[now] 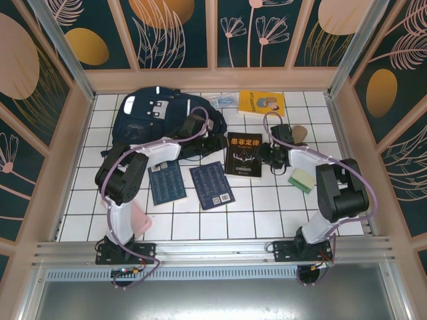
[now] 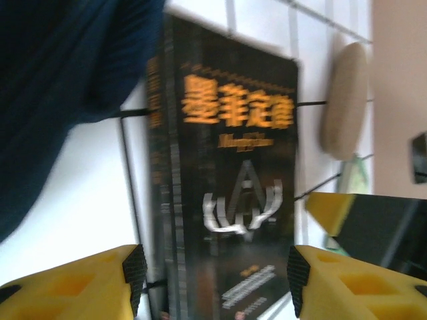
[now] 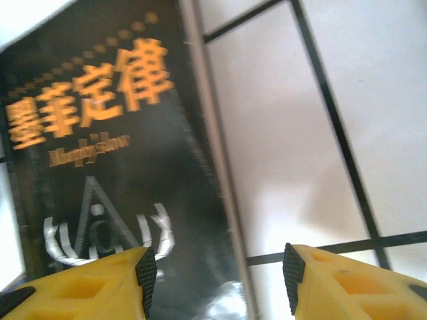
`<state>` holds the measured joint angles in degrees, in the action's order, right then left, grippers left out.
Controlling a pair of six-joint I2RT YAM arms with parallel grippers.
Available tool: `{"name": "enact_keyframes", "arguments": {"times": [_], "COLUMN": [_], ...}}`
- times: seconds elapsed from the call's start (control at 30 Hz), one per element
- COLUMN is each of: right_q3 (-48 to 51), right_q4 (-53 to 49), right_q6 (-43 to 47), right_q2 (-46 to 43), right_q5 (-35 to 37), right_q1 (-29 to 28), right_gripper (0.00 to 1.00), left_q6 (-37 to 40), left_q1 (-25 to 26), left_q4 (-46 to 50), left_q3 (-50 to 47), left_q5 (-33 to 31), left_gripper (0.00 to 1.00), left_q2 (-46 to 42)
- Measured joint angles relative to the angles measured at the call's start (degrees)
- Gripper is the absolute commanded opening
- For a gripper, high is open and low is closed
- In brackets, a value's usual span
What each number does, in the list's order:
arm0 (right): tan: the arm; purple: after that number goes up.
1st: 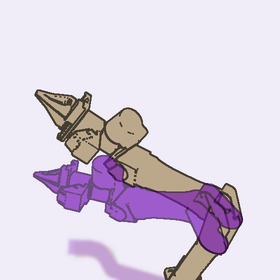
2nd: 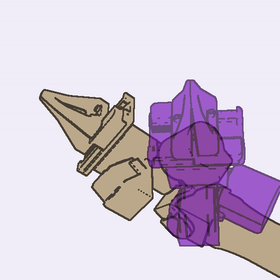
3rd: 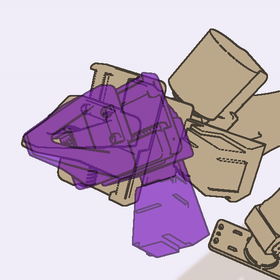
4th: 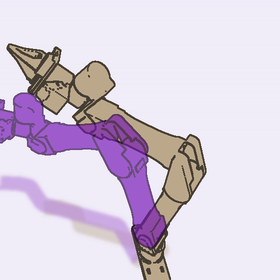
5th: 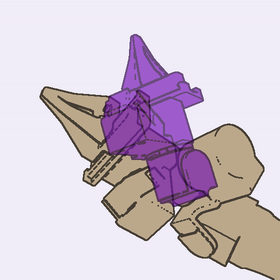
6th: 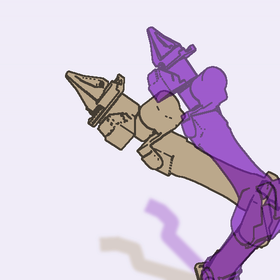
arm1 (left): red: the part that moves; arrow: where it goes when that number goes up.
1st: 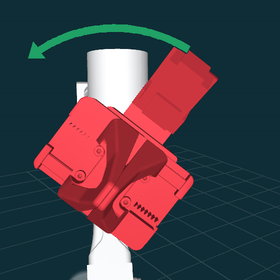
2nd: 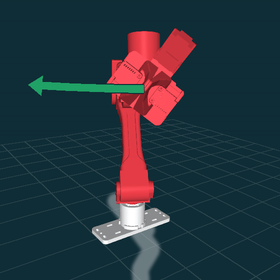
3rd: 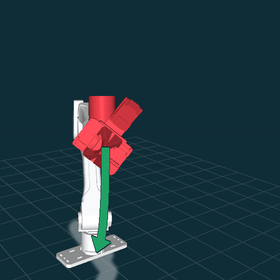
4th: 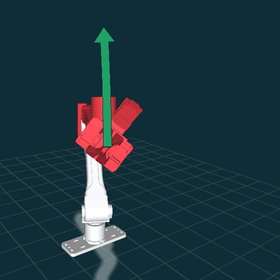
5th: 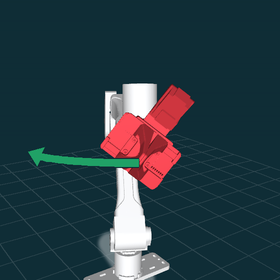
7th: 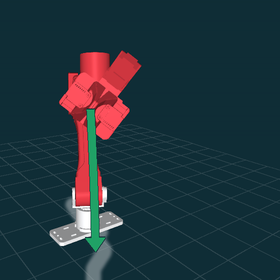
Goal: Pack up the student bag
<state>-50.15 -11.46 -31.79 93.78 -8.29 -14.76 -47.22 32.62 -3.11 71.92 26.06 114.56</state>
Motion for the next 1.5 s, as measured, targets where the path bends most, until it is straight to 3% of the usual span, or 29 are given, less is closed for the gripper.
{"name": "enact_keyframes", "arguments": {"times": [0.73, 1.0, 1.03, 1.13, 1.27, 1.5], "right_q3": [-1.7, -1.9, -1.9, -1.9, -1.7, 4.7], "right_q4": [2.1, 3.1, 3.1, 3.1, 3.3, 8.5], "right_q6": [1.2, 0.8, 0.8, 0.8, 0.0, -3.3], "right_q2": [4.6, 5.0, 5.0, 5.0, 4.0, -6.9], "right_q5": [0.2, -2.7, -2.9, -3.7, -5.5, -14.5], "right_q1": [-3.6, -3.7, -3.7, -3.5, -2.0, 5.9], "right_gripper": [0.43, 0.44, 0.44, 0.45, 0.57, 0.70], "left_q6": [0.9, -6.8, -7.5, -7.6, -7.6, -11.4], "left_q1": [2.2, 2.3, 2.4, 2.6, 2.6, 2.4], "left_q4": [3.2, -9.6, -10.4, -11.0, -10.6, -15.8], "left_q3": [6.5, 2.0, 1.9, 2.0, 2.0, -0.3], "left_q5": [1.4, 10.2, 11.0, 11.4, 11.1, 13.0], "left_gripper": [0.53, 0.49, 0.47, 0.25, 0.01, 0.00], "left_q2": [8.2, 8.3, 8.3, 8.3, 8.3, 4.0]}}
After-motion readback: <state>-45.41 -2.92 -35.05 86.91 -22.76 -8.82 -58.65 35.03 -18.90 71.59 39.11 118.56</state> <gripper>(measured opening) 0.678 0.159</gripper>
